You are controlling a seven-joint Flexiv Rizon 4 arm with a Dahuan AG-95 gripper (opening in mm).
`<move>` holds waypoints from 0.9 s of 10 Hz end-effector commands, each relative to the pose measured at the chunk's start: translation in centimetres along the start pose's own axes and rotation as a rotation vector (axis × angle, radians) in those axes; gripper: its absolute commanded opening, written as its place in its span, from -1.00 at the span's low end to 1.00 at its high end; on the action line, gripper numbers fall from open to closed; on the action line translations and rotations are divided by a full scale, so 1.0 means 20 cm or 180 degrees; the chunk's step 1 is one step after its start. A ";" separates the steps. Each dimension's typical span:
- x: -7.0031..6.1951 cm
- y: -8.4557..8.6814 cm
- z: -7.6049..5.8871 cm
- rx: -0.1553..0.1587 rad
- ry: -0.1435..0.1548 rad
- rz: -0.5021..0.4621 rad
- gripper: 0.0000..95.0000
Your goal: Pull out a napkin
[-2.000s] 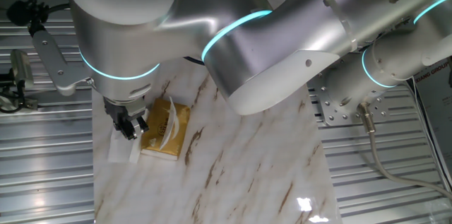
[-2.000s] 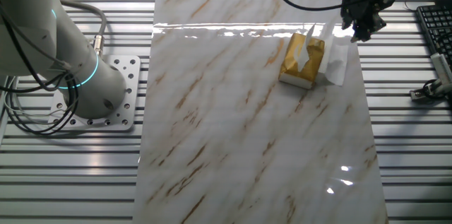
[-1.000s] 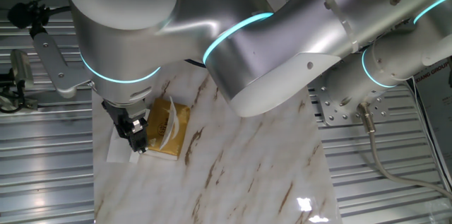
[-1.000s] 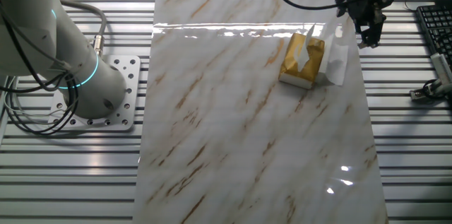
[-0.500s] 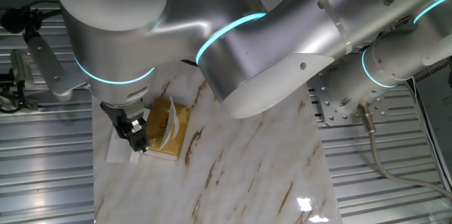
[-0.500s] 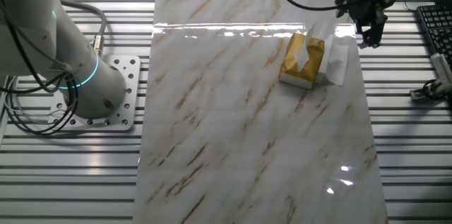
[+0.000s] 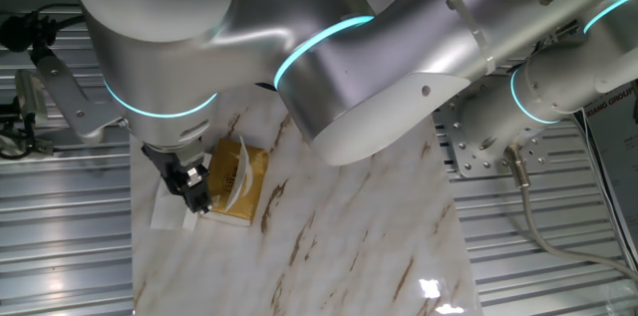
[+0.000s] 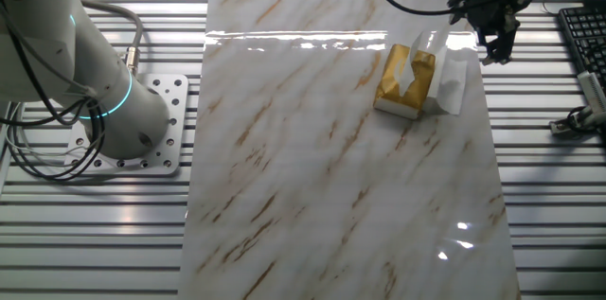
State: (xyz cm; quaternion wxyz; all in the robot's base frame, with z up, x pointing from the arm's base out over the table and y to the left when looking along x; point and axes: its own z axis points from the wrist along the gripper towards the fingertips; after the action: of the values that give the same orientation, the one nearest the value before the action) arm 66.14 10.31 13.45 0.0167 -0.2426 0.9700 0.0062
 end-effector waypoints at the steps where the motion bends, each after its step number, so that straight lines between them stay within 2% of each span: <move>1: 0.00 0.00 0.01 0.0009 -0.0011 0.0038 1.00; 9: 0.00 0.00 0.01 0.0014 -0.0056 0.0139 1.00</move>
State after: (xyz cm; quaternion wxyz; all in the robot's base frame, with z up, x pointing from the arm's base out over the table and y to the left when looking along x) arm 66.08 10.32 13.19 0.0256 -0.2227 0.9745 0.0069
